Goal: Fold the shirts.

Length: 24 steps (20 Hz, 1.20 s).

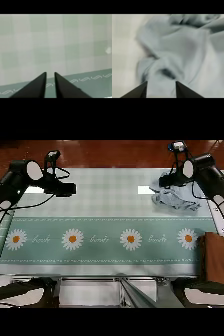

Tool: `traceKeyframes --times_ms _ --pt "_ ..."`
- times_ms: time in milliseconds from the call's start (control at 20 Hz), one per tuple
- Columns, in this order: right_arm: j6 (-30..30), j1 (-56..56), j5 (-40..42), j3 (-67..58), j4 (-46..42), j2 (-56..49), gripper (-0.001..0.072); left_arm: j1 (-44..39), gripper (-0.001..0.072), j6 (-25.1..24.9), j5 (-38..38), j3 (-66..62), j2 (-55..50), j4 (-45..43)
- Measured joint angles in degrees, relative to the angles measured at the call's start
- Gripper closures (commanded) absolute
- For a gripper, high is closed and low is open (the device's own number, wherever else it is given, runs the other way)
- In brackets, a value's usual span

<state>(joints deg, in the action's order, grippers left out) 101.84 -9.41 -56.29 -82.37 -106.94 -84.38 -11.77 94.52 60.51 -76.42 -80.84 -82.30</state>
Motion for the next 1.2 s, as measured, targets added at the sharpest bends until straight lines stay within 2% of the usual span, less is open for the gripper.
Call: traceKeyframes --times_ms 100,200,350,600,650,700,800,1050,1200 --pt "3.8 2.8 3.1 0.0 -3.6 -0.2 0.0306 0.2 0.0199 0.1 -3.2 -0.1 -0.9 -0.7" --pt "6.8 7.1 5.2 0.0 -3.7 -1.1 0.0306 0.4 0.0200 0.1 -5.6 -0.3 -1.8 -1.1" --pt "7.0 13.6 7.0 0.0 4.0 -4.2 0.0306 0.4 0.0200 0.1 -7.2 -0.5 -2.8 -1.5" --pt "1.4 18.2 8.4 0.0 18.7 -12.6 0.0311 -0.2 0.0200 -2.7 -7.7 -0.6 -3.4 -1.6" --pt "1.0 18.3 8.3 0.0 20.3 -13.9 0.0333 -0.2 0.0200 -3.0 -7.7 -0.5 -3.5 -1.7" --pt "0.5 18.3 8.0 0.0 21.7 -15.2 0.0426 -0.3 0.0200 -3.9 -7.7 -0.6 -3.5 -1.7" --pt "-0.6 17.9 6.6 0.0 23.5 -17.0 0.0694 0.0 0.0200 -6.5 -7.4 -1.7 -3.4 -1.7" --pt "-8.8 16.9 -0.8 -4.9 29.8 -15.8 0.0693 3.6 0.0200 -7.1 -1.9 -6.9 0.6 -1.6" --pt "-12.7 15.5 -2.8 -12.2 32.4 -10.3 0.0693 6.0 0.0201 -6.5 2.6 -1.9 7.0 1.0"
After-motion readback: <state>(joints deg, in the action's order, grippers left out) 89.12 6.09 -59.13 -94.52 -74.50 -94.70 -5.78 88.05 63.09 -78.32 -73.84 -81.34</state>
